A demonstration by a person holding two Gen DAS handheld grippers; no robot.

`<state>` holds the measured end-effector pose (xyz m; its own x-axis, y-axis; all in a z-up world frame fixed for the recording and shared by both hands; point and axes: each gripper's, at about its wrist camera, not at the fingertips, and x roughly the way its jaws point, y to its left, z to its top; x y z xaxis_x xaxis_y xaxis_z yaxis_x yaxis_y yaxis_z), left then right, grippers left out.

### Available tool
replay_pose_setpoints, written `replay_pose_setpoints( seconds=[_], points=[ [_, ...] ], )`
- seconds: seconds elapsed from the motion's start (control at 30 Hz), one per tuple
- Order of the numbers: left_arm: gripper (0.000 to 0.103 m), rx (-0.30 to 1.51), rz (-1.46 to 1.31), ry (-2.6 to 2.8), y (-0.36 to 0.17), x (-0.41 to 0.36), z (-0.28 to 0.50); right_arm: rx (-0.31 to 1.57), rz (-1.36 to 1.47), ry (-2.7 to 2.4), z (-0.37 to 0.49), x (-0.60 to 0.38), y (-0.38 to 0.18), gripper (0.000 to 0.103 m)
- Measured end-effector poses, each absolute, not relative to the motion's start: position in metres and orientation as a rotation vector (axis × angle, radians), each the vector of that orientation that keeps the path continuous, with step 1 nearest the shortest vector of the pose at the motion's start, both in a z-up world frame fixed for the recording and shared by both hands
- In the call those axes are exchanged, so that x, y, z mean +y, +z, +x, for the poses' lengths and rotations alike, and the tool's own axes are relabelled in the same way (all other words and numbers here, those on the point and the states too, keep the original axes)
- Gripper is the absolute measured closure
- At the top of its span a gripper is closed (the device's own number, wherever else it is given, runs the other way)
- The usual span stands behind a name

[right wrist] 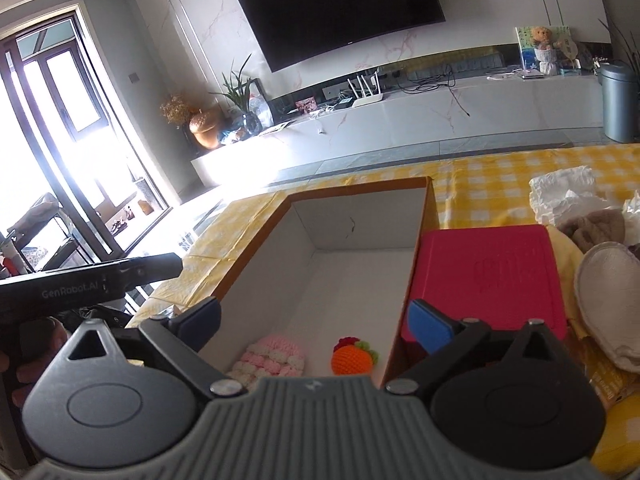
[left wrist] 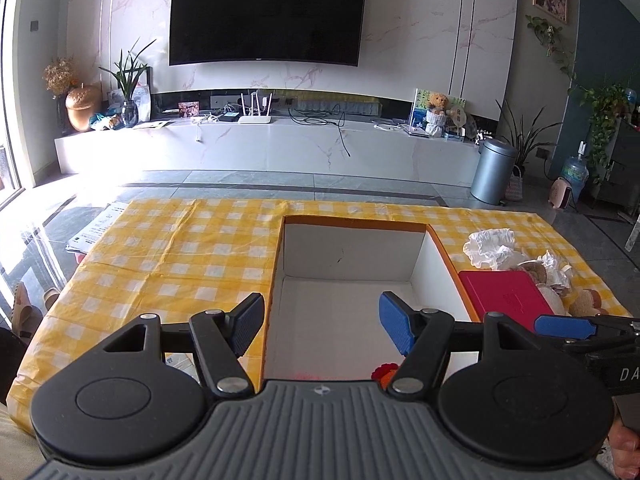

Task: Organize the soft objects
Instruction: 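Withdraw both tools from the box and move the right tool to the pile, then close the right tool on the beige textured bath mitt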

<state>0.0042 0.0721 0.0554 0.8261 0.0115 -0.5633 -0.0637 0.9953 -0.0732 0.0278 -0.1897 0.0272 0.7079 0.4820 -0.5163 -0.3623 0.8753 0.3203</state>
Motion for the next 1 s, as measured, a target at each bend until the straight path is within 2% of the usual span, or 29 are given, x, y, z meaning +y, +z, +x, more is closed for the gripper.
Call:
replay_pose_setpoints(
  seconds=[0.23, 0.43, 0.57, 0.73, 1.0],
  points=[
    [0.025, 0.572, -0.120, -0.011, 0.061, 0.064, -0.002, 0.511, 0.108, 0.209, 0.008, -0.237, 0.056, 0.003],
    [0.025, 0.575, -0.136, -0.063, 0.062, 0.051, -0.001, 0.470, 0.154, -0.052, -0.003, -0.297, 0.060, 0.003],
    [0.025, 0.571, -0.118, -0.089, 0.060, 0.035, 0.001, 0.518, 0.226, -0.118, 0.006, -0.325, 0.043, 0.003],
    [0.025, 0.559, -0.118, -0.111, 0.061, 0.010, 0.003, 0.628, 0.471, -0.051, 0.025, -0.354, 0.011, 0.003],
    [0.025, 0.608, -0.105, -0.205, 0.050, -0.020, 0.017, 0.760, 0.311, -0.217, 0.057, -0.352, -0.027, 0.003]
  ],
)
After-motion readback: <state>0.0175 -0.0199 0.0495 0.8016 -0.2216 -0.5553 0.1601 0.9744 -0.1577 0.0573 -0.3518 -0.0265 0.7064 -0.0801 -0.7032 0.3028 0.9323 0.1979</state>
